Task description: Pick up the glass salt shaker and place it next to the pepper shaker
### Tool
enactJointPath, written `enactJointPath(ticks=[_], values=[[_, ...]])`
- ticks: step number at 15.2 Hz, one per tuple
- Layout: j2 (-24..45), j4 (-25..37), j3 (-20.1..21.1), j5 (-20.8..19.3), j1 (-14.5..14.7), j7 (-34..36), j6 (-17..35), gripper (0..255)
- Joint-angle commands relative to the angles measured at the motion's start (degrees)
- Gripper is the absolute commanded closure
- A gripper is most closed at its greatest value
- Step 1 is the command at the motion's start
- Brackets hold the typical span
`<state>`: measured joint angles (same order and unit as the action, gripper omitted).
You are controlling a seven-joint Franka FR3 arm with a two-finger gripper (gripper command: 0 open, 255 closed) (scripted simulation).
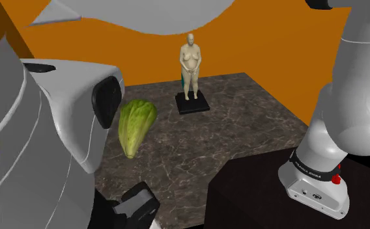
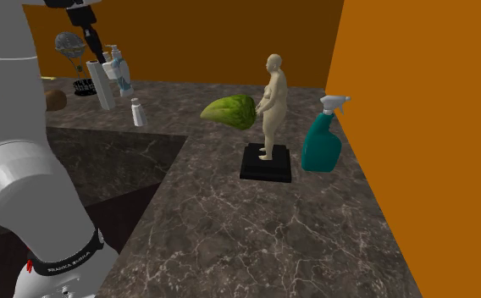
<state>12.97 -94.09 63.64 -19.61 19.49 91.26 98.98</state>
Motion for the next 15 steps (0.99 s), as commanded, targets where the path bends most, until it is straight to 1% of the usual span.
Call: enactJointPath(ticks=[1, 7, 15], values=[[4.6, 3.3, -1.2, -4.2, 4.4, 3.5, -1.5, 255], [4.8, -1.1, -1.7, -4.7, 3.9, 4.4, 2.9, 255], [6.2, -6.0, -2.6, -6.4, 4.0, 6.2, 8.3, 255]])
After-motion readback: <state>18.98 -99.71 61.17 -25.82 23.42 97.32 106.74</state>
